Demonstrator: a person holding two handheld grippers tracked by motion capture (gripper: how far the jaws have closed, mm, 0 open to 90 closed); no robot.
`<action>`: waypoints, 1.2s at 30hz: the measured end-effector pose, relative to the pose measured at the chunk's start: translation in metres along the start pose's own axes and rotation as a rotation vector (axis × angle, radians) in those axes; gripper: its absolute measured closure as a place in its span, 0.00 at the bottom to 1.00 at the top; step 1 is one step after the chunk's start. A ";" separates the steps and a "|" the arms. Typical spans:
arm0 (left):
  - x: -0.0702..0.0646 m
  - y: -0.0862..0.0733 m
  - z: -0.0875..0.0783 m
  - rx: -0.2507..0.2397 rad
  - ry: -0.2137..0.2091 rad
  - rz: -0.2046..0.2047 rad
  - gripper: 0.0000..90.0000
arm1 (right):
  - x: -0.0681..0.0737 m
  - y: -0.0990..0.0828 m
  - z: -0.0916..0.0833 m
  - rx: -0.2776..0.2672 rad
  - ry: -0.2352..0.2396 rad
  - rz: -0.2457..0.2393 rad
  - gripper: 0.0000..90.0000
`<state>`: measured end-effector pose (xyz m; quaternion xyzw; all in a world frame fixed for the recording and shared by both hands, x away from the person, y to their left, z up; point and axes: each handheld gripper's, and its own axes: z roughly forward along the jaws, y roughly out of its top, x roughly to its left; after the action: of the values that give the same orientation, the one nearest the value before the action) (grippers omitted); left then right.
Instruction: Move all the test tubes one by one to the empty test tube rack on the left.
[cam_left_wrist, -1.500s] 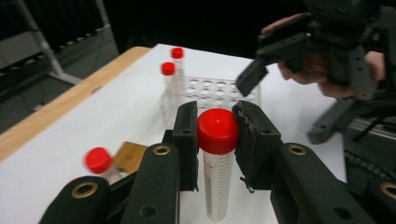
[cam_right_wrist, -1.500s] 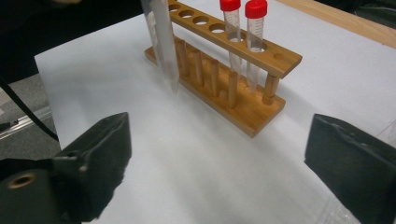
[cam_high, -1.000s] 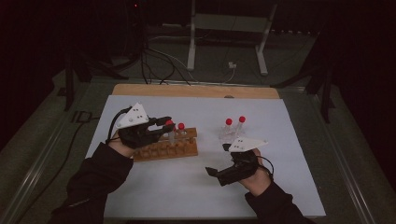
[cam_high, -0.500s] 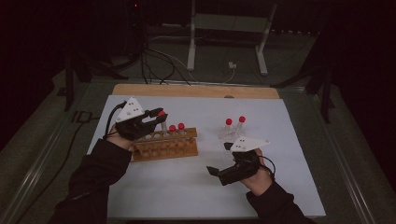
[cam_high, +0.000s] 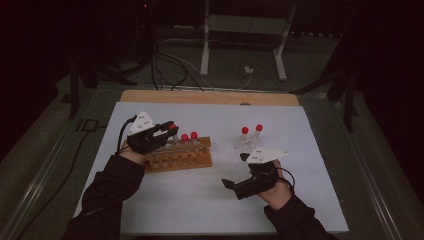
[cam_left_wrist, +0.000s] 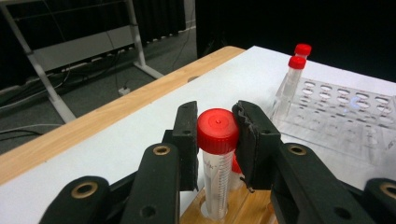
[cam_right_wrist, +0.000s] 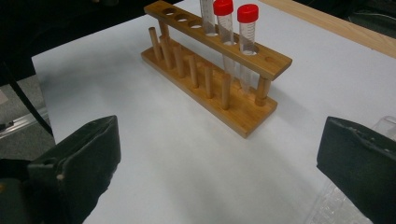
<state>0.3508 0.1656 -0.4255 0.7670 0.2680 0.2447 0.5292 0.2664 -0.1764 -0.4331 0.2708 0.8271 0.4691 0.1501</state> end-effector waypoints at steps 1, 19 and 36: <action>0.000 -0.003 0.001 0.001 0.000 -0.004 0.80 | 0.000 0.000 0.000 -0.001 0.002 0.000 0.00; -0.003 -0.024 0.017 0.102 0.004 0.005 0.80 | 0.000 0.000 -0.001 0.005 0.014 -0.003 0.00; -0.001 -0.020 0.013 0.127 -0.025 -0.010 0.72 | -0.004 0.004 -0.013 -0.055 0.007 -0.001 0.00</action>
<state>0.3556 0.1624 -0.4482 0.8008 0.2802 0.2147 0.4839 0.2646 -0.1859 -0.4228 0.2646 0.8146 0.4924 0.1548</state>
